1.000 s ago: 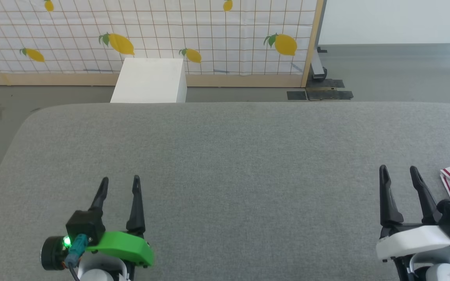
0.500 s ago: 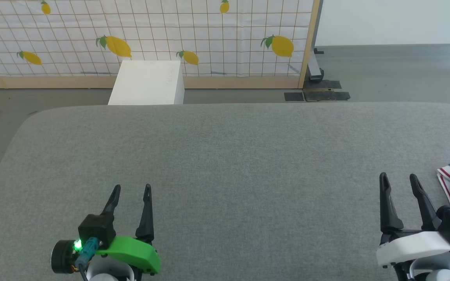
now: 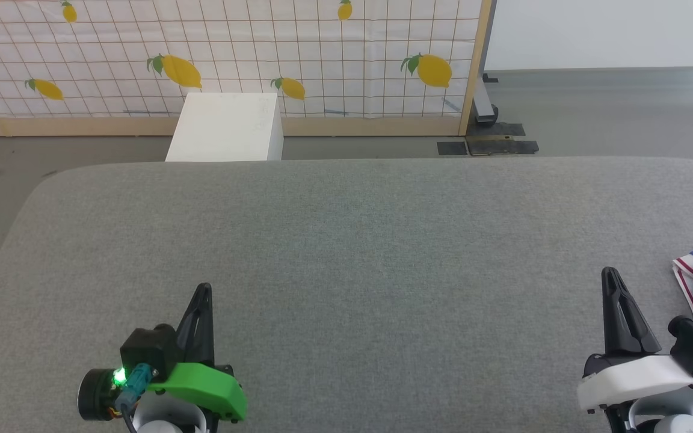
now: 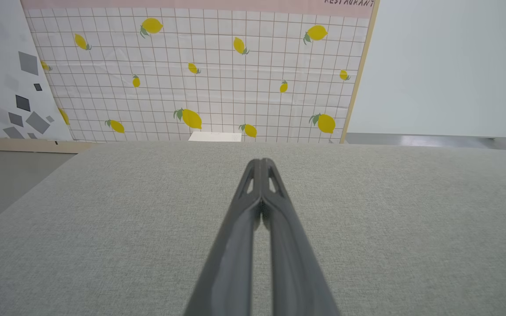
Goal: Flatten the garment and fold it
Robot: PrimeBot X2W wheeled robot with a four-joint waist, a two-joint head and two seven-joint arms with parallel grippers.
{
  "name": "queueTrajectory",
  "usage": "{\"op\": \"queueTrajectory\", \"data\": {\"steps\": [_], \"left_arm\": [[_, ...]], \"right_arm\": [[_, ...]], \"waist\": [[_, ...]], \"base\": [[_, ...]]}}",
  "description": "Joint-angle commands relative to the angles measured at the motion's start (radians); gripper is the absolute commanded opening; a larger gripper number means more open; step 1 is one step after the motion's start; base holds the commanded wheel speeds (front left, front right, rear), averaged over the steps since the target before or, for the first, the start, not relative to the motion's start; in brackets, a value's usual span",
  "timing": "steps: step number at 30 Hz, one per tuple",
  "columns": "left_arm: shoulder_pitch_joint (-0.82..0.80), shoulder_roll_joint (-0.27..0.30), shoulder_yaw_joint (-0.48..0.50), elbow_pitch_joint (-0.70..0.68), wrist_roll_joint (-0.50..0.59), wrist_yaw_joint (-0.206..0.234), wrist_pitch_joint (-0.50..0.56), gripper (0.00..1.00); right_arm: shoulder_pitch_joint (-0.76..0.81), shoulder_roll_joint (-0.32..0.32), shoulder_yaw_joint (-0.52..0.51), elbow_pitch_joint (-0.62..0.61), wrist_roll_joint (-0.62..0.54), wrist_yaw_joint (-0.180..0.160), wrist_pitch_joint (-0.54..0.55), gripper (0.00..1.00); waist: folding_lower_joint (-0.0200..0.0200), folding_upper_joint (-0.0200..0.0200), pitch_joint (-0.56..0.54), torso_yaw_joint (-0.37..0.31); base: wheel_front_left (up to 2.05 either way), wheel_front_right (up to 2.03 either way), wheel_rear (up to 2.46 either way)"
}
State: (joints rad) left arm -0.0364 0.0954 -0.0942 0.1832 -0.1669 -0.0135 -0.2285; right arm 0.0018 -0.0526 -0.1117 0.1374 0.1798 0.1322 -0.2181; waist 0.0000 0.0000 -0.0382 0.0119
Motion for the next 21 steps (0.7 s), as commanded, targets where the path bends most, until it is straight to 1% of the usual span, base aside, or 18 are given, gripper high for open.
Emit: {"op": "queueTrajectory", "data": {"steps": [1, 21], "left_arm": [[0.003, -0.003, 0.004, -0.007, 0.008, 0.001, 0.007, 0.00], [0.008, -0.010, 0.019, -0.037, 0.035, 0.003, 0.044, 0.00]], "right_arm": [[0.000, 0.000, 0.004, -0.008, -0.009, 0.000, 0.006, 0.00], [0.000, 0.001, 0.022, -0.030, -0.038, 0.000, 0.042, 0.00]], "waist": [[0.0000, 0.0000, 0.001, 0.000], [0.0000, 0.0000, 0.007, -0.002]], "base": [[0.00, 0.00, 0.00], [0.00, 0.00, 0.00]]}}
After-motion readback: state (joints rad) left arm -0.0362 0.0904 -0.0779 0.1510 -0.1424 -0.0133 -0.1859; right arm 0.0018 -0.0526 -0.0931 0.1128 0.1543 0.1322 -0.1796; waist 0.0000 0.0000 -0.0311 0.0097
